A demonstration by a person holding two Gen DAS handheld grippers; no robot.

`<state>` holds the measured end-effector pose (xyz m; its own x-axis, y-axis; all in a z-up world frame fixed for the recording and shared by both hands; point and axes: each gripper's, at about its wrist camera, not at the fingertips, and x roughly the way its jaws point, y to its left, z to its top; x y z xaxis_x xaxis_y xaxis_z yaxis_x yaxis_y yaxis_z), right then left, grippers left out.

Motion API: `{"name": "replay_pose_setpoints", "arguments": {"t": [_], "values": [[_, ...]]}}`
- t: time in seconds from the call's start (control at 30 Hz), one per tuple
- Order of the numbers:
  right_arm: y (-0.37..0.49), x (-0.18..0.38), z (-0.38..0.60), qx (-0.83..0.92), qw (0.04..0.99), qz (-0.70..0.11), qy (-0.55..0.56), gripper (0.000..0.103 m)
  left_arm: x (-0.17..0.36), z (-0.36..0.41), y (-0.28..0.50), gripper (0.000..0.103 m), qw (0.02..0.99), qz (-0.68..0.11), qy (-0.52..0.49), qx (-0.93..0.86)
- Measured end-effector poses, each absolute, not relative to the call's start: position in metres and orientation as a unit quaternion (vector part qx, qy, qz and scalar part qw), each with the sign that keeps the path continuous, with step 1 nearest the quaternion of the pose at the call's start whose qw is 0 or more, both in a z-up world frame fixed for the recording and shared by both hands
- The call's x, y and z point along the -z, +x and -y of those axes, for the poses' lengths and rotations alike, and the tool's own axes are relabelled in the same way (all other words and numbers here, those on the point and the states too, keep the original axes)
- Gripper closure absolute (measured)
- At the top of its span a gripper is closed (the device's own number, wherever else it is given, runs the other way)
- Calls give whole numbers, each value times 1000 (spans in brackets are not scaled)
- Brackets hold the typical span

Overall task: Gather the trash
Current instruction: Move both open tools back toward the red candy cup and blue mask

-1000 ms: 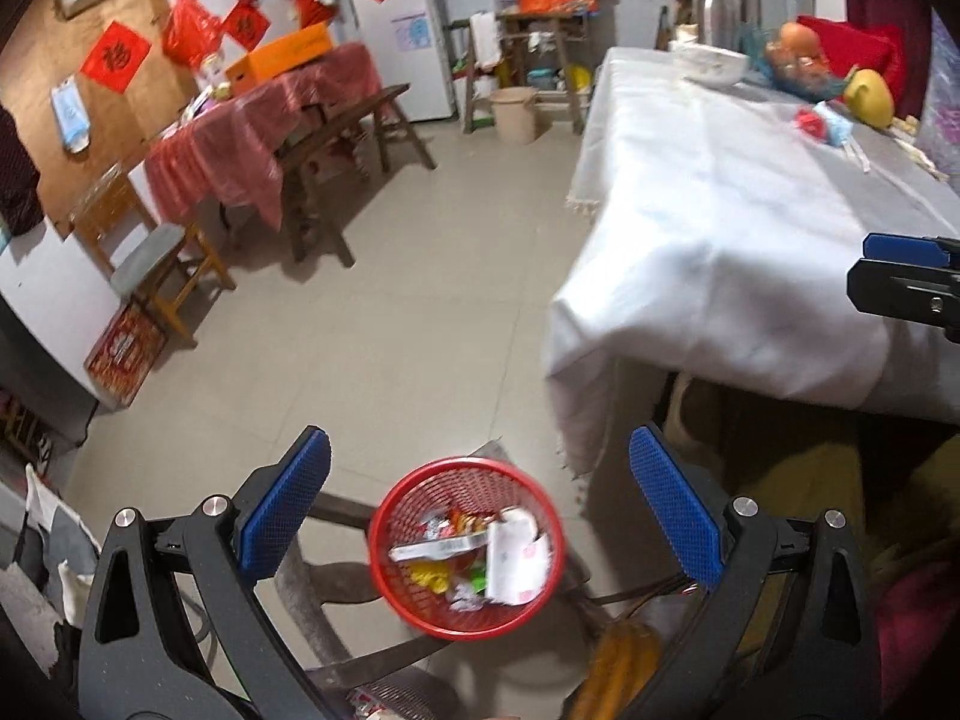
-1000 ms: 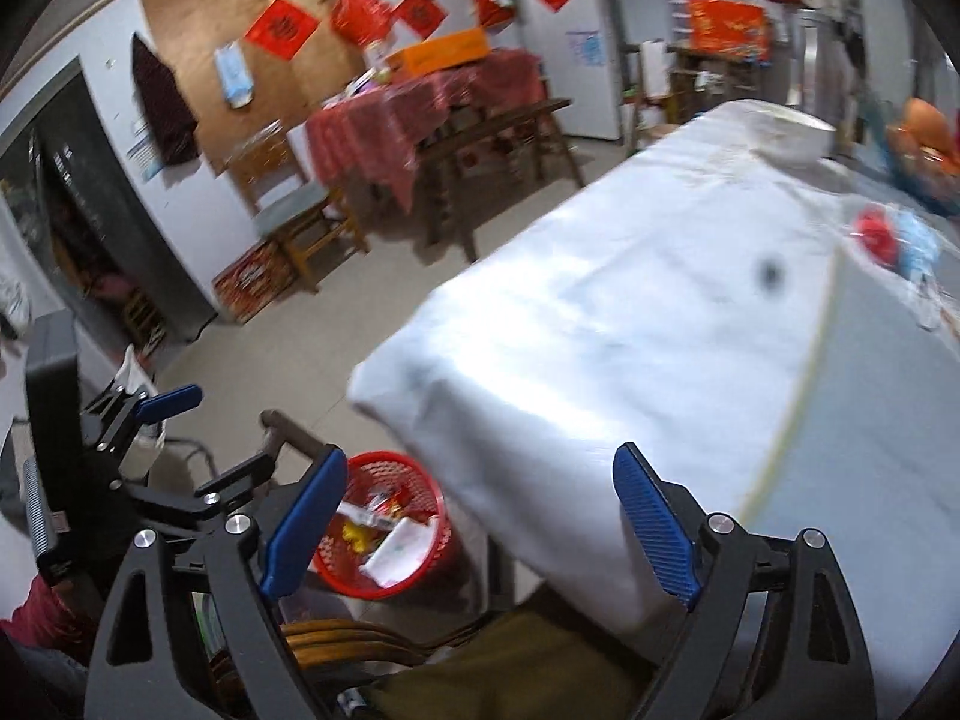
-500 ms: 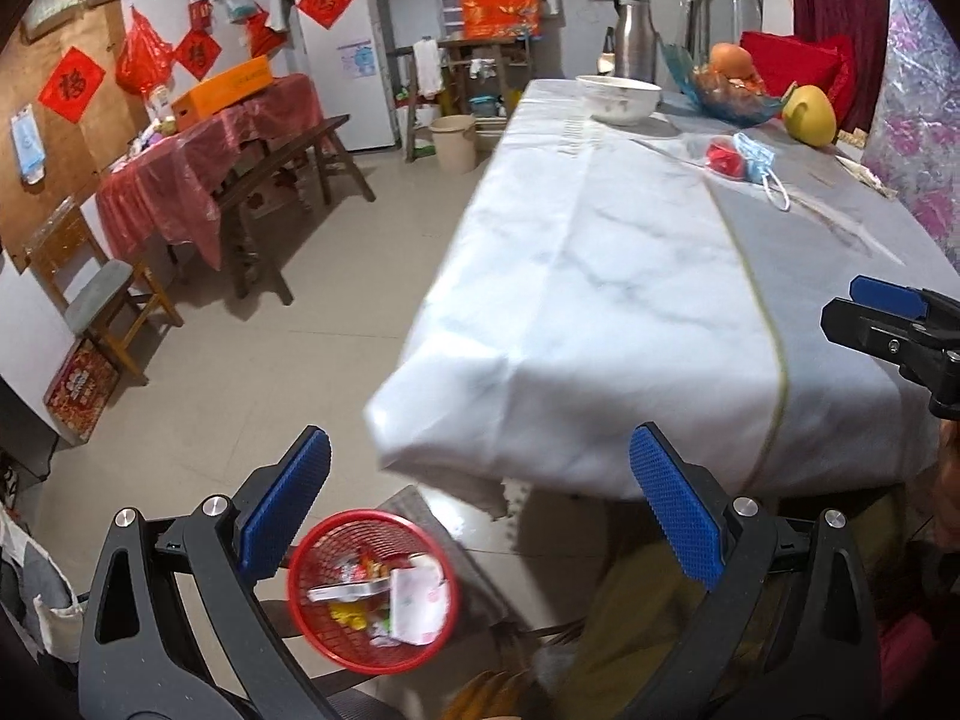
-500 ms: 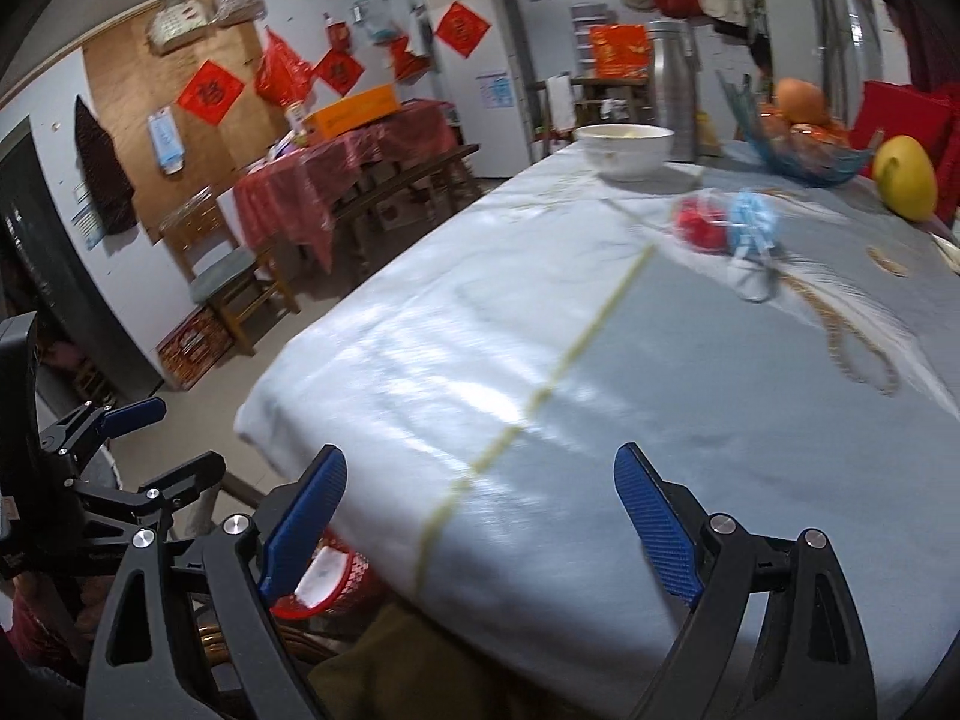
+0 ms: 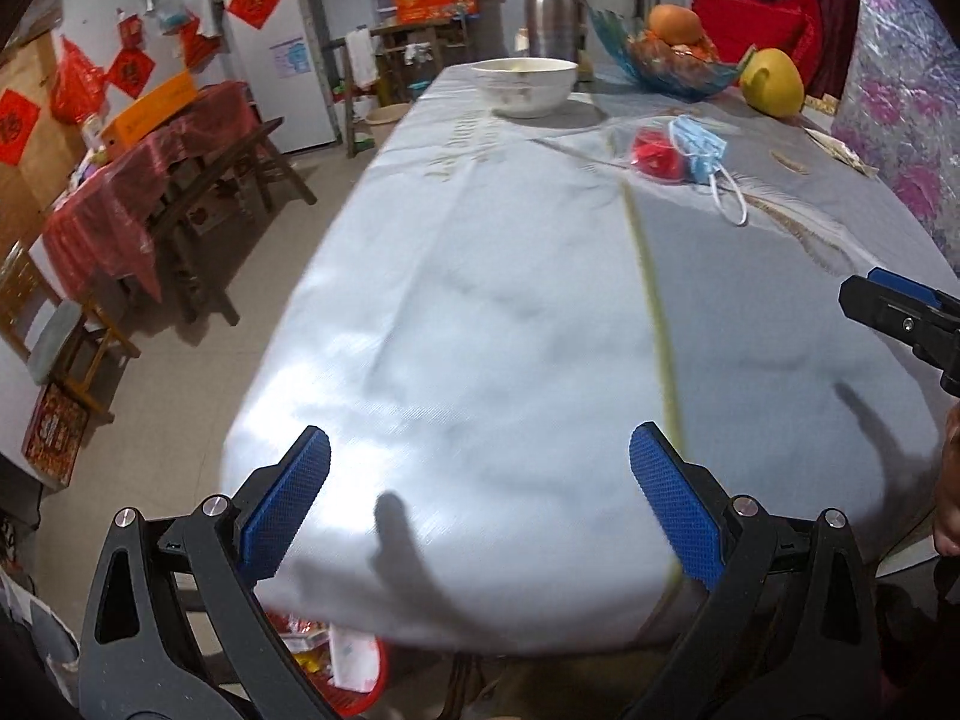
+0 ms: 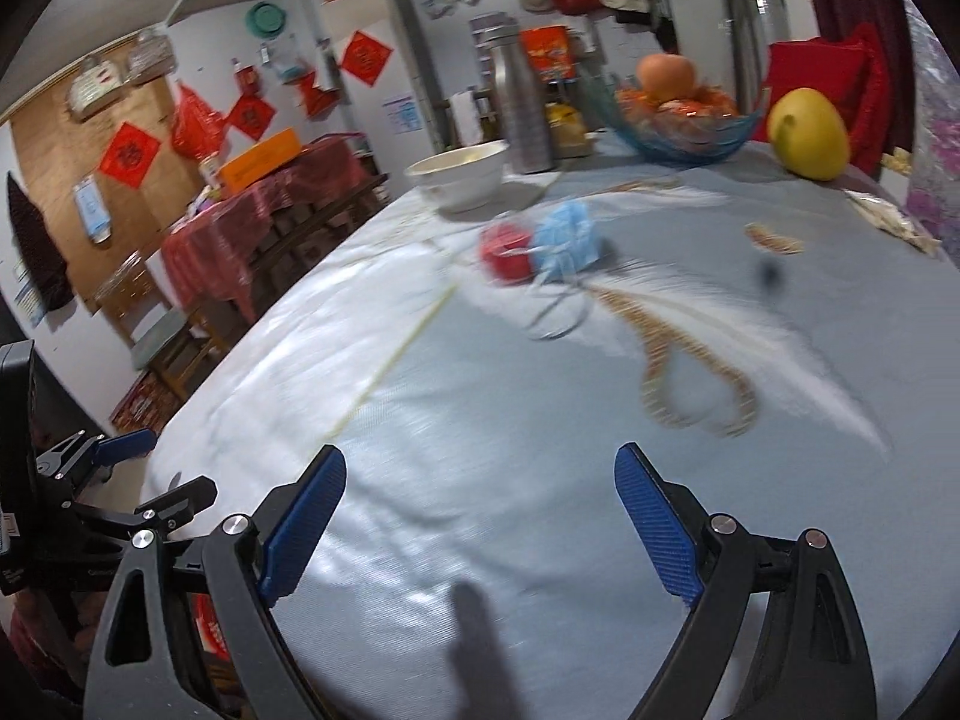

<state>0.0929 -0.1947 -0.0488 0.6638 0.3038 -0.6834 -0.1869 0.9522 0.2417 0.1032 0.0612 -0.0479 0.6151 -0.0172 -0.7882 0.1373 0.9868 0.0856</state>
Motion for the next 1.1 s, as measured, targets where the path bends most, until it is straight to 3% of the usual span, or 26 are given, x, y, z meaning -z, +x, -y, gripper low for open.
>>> {"name": "replay_pose_setpoints", "arguments": {"t": [1.1], "values": [[145, 66, 287, -94, 901, -386, 173, 9, 65, 57, 284, 7, 881, -448, 116, 101]]}}
